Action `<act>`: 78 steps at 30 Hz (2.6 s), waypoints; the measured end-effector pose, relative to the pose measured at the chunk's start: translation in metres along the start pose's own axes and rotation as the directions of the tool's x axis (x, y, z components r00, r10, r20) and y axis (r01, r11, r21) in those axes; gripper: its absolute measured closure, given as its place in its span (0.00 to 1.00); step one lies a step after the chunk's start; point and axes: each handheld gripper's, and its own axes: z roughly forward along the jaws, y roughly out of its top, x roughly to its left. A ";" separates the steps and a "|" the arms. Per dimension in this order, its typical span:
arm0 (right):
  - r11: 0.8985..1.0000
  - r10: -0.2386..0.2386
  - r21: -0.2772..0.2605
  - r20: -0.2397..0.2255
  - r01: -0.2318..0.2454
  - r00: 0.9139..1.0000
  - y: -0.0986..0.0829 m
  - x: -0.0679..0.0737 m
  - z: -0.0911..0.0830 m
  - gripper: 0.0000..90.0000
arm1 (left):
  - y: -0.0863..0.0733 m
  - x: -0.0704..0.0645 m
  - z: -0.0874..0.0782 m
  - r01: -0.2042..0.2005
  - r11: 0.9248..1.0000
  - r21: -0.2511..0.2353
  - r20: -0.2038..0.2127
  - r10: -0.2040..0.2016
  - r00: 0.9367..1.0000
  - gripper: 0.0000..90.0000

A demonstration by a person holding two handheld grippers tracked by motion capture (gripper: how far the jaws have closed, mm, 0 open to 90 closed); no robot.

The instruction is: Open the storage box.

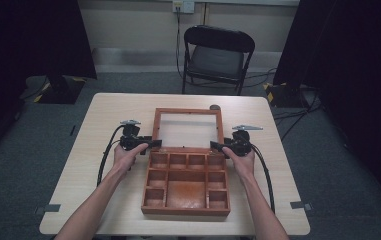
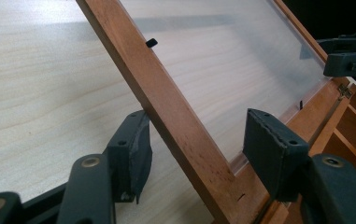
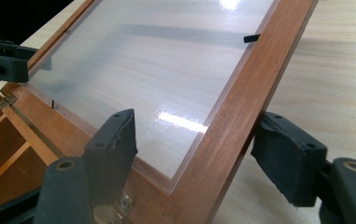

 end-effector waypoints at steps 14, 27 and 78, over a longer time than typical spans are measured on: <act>1.000 0.007 0.017 0.001 -0.007 1.000 -0.001 -0.001 -0.001 0.33 | -0.001 0.001 0.001 0.011 1.000 0.002 0.000 -0.011 1.000 0.44; 1.000 0.011 0.009 0.020 -0.011 1.000 -0.001 -0.002 -0.007 0.32 | -0.001 -0.004 0.002 -0.025 1.000 0.013 -0.040 0.025 0.999 0.40; 0.997 -0.045 0.062 0.158 0.035 0.986 -0.072 0.011 -0.134 0.18 | -0.062 -0.017 -0.106 -0.129 0.988 0.087 -0.192 0.144 0.971 0.28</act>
